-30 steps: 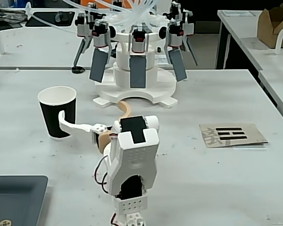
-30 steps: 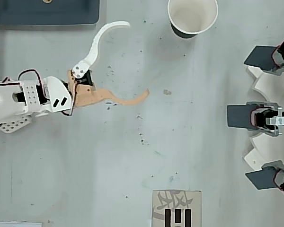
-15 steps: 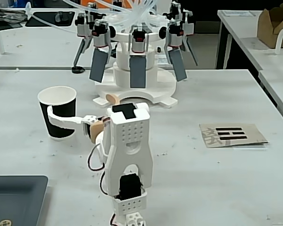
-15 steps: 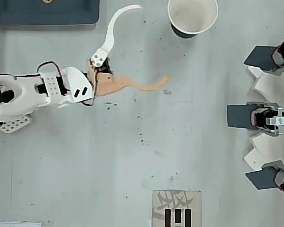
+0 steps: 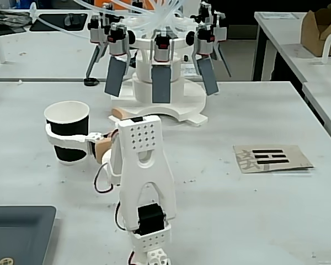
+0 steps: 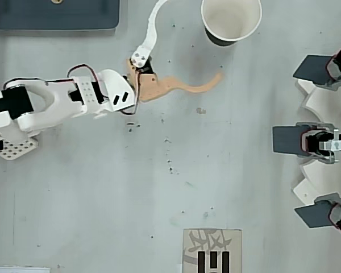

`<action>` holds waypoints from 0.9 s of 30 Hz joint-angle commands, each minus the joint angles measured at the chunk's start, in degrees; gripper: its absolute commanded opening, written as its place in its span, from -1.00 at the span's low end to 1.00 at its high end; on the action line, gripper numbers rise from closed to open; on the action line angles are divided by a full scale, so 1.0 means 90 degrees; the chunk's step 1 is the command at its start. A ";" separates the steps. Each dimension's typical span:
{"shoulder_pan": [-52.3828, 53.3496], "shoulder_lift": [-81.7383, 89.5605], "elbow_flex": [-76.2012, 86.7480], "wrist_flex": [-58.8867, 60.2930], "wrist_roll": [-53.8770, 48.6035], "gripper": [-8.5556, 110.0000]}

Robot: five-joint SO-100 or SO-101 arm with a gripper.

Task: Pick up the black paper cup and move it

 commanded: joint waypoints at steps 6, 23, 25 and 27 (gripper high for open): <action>-0.0156 -0.0752 -0.1367 0.0068 0.0010 -0.12; -0.0430 -0.2139 -0.3262 0.0557 0.0010 -0.09; -0.0449 -0.2246 -0.3447 0.0645 0.0020 -0.09; -0.0469 -0.2344 -0.3643 0.0762 0.0039 -0.08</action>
